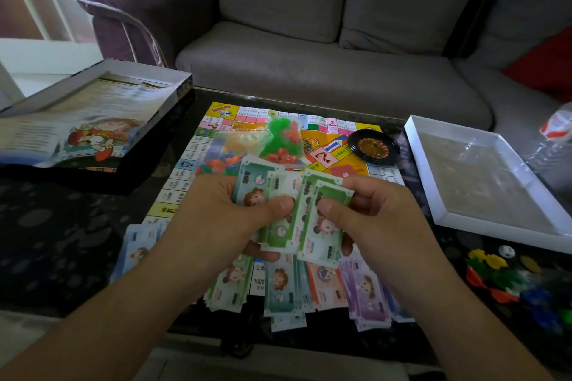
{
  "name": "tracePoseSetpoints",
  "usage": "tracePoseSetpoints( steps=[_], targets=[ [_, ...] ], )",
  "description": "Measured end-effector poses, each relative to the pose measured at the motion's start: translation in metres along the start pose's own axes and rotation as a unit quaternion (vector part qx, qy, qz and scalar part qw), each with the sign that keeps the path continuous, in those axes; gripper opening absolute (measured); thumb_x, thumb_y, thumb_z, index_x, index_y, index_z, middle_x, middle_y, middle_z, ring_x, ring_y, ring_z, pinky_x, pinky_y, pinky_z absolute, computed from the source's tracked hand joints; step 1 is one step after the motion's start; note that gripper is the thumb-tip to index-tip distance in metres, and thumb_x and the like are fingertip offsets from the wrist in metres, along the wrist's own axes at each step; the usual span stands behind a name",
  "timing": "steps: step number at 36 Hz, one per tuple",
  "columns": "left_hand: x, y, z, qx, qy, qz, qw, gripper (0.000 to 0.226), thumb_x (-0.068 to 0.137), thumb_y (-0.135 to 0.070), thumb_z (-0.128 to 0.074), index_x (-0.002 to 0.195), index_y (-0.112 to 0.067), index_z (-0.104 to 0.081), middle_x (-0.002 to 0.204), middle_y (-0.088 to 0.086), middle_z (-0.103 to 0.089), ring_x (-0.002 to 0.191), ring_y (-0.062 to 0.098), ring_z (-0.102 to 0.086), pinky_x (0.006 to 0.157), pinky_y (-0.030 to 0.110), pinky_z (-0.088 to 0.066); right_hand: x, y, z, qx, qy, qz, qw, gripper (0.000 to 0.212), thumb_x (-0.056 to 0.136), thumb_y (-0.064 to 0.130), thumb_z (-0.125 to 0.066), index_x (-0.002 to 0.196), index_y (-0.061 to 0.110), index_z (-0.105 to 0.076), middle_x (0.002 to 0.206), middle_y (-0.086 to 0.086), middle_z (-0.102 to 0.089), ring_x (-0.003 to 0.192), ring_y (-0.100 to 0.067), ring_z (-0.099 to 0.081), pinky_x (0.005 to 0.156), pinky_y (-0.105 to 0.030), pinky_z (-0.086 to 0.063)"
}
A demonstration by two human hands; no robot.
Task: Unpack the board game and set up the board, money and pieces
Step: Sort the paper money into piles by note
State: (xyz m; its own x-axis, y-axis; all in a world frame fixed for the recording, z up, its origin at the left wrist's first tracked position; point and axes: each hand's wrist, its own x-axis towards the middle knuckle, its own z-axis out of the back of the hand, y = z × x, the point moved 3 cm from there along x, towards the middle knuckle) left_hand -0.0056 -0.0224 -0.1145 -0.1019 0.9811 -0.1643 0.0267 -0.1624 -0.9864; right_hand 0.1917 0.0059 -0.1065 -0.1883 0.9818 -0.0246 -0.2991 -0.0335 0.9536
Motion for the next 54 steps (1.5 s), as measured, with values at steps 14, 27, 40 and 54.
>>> tracePoseSetpoints(
  steps=[14,27,40,54],
  targets=[
    [-0.001,0.003,-0.006,0.017,0.093,-0.011,0.995,0.014,0.093,-0.013,-0.072,0.105,-0.014,-0.08,0.098,0.006,-0.081,0.086,0.028,-0.08,0.061,0.047,-0.066,-0.003,0.008,-0.01,-0.003,0.006,0.038,0.999,0.05,0.09,0.01,-0.081,0.067,0.054,-0.075,0.072,0.001,-0.075,0.052,-0.002,-0.065,0.048,-0.014,-0.048],
    [0.0,0.0,-0.005,-0.016,0.096,0.045,0.994,0.019,0.095,-0.022,-0.068,0.1,-0.007,-0.079,0.097,0.013,-0.081,0.084,0.035,-0.079,0.064,0.049,-0.066,0.001,-0.01,-0.01,0.019,0.029,-0.017,0.999,0.017,0.096,0.011,-0.072,0.097,0.025,-0.082,0.089,-0.004,-0.081,0.081,-0.034,-0.075,0.056,-0.036,-0.057],
    [0.019,-0.021,0.054,-0.031,-0.017,0.131,0.991,0.021,0.106,-0.008,-0.053,0.113,0.004,-0.07,0.099,0.022,-0.078,0.088,0.036,-0.078,0.067,0.049,-0.066,0.0,-0.029,-0.054,-0.053,0.096,-0.068,0.992,0.006,0.099,0.022,-0.072,0.096,0.024,-0.067,0.088,0.0,-0.079,0.054,-0.004,-0.061,0.056,-0.027,-0.048],
    [0.007,-0.02,0.042,-0.009,0.077,0.047,0.996,0.018,0.101,-0.011,-0.06,0.113,-0.005,-0.073,0.098,0.014,-0.08,0.088,0.032,-0.079,0.066,0.042,-0.066,0.011,-0.021,-0.076,-0.064,0.029,-0.062,0.996,0.026,0.099,0.017,-0.059,0.116,0.036,-0.061,0.109,0.011,-0.068,0.081,-0.014,-0.064,0.065,-0.031,-0.05]
  ],
)
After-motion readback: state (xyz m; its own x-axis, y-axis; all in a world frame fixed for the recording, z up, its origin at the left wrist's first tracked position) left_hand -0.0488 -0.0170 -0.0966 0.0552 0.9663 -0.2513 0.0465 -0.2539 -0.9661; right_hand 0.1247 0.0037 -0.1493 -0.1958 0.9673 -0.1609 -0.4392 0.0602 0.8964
